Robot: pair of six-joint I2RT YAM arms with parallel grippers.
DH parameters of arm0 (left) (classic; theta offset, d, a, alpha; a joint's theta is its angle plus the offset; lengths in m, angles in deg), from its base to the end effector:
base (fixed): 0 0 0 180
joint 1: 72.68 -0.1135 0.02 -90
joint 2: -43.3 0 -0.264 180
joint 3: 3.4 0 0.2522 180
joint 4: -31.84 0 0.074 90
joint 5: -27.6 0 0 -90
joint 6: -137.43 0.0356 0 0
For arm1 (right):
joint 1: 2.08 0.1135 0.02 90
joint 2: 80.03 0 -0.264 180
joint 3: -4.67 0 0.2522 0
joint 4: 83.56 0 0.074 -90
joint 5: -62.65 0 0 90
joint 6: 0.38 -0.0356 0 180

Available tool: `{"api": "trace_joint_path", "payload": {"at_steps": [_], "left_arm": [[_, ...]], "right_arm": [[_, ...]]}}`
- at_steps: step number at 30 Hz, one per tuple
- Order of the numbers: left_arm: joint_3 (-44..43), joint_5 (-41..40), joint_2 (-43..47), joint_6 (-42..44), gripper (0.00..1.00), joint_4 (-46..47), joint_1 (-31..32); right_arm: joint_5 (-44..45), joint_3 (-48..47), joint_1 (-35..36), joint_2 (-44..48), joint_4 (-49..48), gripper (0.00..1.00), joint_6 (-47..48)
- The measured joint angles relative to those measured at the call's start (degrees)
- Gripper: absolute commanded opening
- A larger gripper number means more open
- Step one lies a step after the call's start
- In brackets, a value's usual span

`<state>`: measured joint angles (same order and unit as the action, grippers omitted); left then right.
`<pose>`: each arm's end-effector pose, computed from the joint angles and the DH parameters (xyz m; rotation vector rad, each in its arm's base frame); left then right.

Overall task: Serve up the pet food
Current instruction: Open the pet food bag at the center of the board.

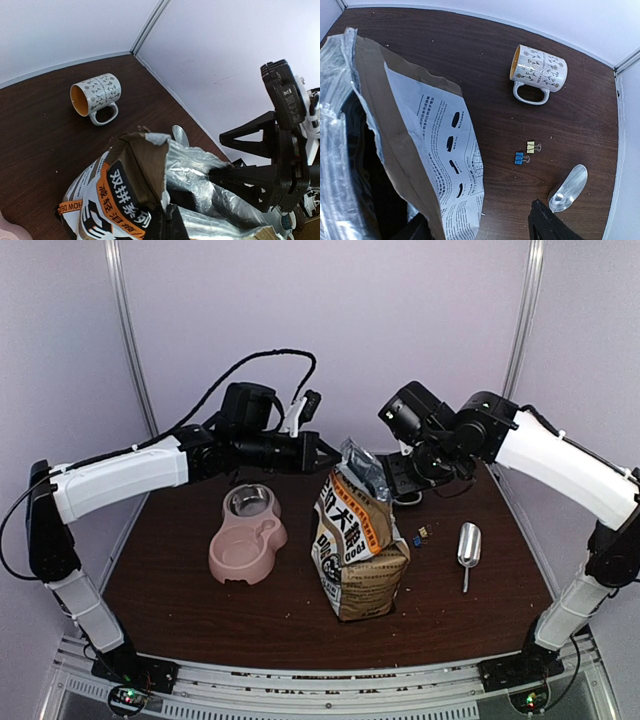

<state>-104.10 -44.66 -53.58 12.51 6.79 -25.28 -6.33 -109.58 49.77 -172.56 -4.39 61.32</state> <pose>0.2654 -0.3046 0.3533 0.4568 2.0888 -1.2074 0.2100 0.2466 0.3802 -0.3740 2.4516 0.1139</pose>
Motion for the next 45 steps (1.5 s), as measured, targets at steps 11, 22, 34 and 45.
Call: {"api": "trace_joint_path", "payload": {"at_steps": [11,22,34,45], "left_arm": [[0.0,2.0,1.7,2.0,0.0,-3.8,-2.6],[-0.6,4.4,2.6,3.5,0.63,-5.2,-3.8],[0.0,5.6,4.3,-0.9,0.7,-3.8,2.0],[0.3,7.0,0.0,-5.8,0.66,0.7,4.1]], "right_arm": [[1.1,1.1,0.0,1.6,1.5,0.63,-0.6],[-7.3,1.7,-0.5,6.1,-3.5,0.7,2.8],[-11.5,2.3,-0.5,9.7,-10.5,0.61,6.3],[-10.8,4.2,-0.5,6.8,-11.2,0.46,7.1]]}}
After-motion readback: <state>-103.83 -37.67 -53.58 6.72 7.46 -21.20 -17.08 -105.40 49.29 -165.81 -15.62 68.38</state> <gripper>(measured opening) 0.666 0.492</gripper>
